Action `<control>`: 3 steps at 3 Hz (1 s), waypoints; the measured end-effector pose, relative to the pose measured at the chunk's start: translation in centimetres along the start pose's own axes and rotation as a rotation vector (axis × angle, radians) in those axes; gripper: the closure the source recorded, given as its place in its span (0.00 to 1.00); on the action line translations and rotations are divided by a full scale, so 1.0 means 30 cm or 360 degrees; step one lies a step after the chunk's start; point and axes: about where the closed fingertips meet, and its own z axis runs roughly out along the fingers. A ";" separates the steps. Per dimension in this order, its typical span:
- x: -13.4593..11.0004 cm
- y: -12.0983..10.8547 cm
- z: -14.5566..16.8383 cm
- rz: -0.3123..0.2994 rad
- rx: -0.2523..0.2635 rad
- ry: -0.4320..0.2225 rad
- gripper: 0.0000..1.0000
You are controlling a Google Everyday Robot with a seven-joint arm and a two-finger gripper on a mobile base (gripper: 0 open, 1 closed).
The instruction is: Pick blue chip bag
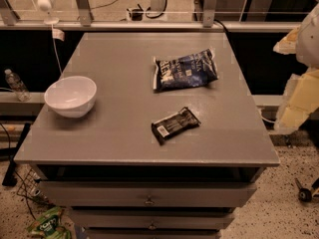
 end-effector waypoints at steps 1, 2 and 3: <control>0.000 0.000 0.000 0.0000 0.0000 0.0000 0.00; -0.024 -0.122 0.038 0.0017 0.0078 -0.0089 0.00; -0.075 -0.341 0.118 0.0035 0.0153 -0.0237 0.00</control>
Offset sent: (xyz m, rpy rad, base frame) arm 0.1148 -0.0065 -0.0002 0.1327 -0.1641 -0.0168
